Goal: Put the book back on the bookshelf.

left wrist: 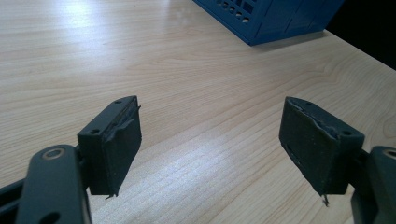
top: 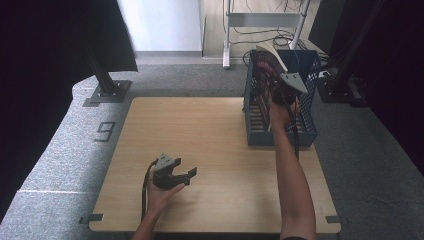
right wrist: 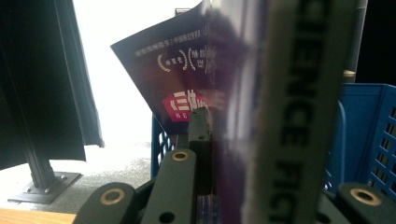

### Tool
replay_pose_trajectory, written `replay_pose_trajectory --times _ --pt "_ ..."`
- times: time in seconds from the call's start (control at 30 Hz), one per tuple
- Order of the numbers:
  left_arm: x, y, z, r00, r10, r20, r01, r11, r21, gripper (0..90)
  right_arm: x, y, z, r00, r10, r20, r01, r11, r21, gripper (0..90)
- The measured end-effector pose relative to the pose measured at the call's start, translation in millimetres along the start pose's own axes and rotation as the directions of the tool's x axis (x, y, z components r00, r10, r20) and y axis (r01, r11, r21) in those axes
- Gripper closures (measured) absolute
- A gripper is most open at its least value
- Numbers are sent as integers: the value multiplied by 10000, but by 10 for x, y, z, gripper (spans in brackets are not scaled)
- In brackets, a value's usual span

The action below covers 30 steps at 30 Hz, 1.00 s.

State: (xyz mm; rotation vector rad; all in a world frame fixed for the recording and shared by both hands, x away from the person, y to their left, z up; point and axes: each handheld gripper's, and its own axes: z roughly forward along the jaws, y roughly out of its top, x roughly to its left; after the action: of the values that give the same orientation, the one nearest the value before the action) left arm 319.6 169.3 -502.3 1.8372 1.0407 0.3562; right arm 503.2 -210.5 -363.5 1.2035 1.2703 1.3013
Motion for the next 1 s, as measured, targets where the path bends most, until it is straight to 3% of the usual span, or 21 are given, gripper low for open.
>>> replay_pose_trajectory --times 0.5,1.0 --pt "10 2 -11 10000 -17 -5 17 10000 -81 210 94 -182 111 9997 -151 -177 151 9999 34 816" --pt "9 -4 -4 10000 2 -29 -2 10000 -46 210 169 -470 154 9979 -436 -480 464 9971 599 816"
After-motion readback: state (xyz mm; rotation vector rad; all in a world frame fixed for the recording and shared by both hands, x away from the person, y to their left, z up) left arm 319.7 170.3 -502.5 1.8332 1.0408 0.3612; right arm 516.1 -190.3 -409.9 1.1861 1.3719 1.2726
